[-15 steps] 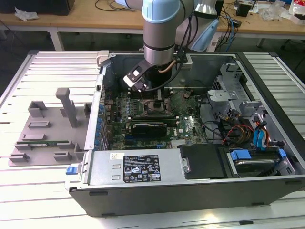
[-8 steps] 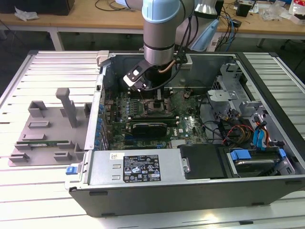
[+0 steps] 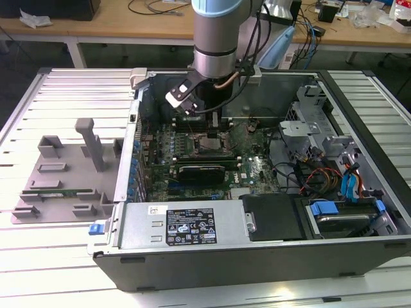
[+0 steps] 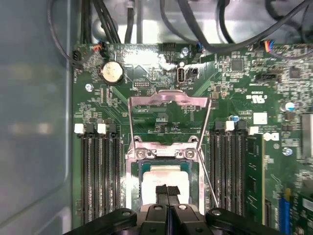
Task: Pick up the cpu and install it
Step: 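Place the cpu into insertion slot, then close the cpu cover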
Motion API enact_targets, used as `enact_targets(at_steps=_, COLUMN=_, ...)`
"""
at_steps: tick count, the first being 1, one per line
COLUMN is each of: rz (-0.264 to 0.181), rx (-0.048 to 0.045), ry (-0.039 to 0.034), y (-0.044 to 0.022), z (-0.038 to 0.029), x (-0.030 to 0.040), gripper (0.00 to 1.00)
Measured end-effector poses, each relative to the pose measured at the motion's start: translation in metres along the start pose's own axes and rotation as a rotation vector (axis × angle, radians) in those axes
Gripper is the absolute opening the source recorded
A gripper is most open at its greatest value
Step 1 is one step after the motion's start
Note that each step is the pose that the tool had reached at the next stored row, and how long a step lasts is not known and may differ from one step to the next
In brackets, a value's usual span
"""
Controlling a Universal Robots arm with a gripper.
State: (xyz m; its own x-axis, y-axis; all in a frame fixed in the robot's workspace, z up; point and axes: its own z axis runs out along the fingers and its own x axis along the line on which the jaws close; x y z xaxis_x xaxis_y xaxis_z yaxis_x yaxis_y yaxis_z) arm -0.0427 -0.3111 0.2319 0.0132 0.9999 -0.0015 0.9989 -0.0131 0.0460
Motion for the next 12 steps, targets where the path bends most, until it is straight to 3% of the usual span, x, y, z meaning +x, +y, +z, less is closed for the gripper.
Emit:
enact_targets(at_steps=4, rz=0.000, rx=0.0000, ry=0.0000, y=0.0006, z=-0.0136, x=0.0000, gripper=0.11)
enact_targets(at_steps=12, rz=0.000, rx=0.0000, ry=0.0000, y=0.0007, z=-0.0151, x=0.0000, gripper=0.11)
